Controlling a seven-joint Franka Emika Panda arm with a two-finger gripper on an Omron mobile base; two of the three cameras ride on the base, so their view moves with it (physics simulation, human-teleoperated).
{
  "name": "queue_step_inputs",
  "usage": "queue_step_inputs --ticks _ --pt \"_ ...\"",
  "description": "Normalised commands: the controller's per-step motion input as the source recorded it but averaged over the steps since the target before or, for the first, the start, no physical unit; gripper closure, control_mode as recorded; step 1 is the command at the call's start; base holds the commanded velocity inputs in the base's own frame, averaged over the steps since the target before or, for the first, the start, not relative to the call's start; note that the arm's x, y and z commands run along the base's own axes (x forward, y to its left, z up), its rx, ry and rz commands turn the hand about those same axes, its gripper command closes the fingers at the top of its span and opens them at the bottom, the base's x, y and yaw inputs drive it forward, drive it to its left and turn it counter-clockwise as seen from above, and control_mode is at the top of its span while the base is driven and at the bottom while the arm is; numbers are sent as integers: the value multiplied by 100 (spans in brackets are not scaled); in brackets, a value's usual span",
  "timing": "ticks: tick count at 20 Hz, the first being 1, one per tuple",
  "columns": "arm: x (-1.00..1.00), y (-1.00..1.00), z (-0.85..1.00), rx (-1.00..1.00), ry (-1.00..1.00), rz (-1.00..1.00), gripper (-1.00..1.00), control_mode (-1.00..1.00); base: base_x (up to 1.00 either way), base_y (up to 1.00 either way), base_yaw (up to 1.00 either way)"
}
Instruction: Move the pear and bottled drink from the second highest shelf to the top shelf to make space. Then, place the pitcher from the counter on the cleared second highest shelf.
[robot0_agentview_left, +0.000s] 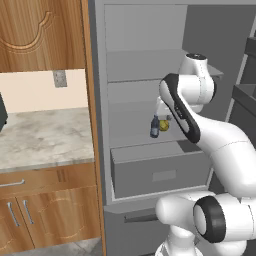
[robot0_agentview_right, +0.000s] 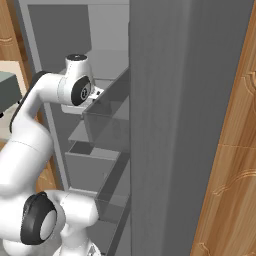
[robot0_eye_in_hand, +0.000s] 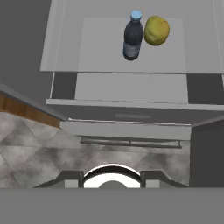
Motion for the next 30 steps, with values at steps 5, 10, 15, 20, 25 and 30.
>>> queue_step_inputs --ticks 5,10,15,20,25,30 --pt "-6 -1 0 0 0 0 -100 -100 0 0 0" --pt "-22 0 -19 0 -9 0 -100 -100 0 0 0" --pt "-8 1 -38 0 -24 -1 -100 -100 0 0 0" --pt "1 0 -49 0 -22 -1 -100 -100 0 0 0" --pt "29 0 -26 0 -9 -3 -100 -100 0 0 0" --pt "37 -5 -8 0 -2 -2 -100 -100 0 0 0"
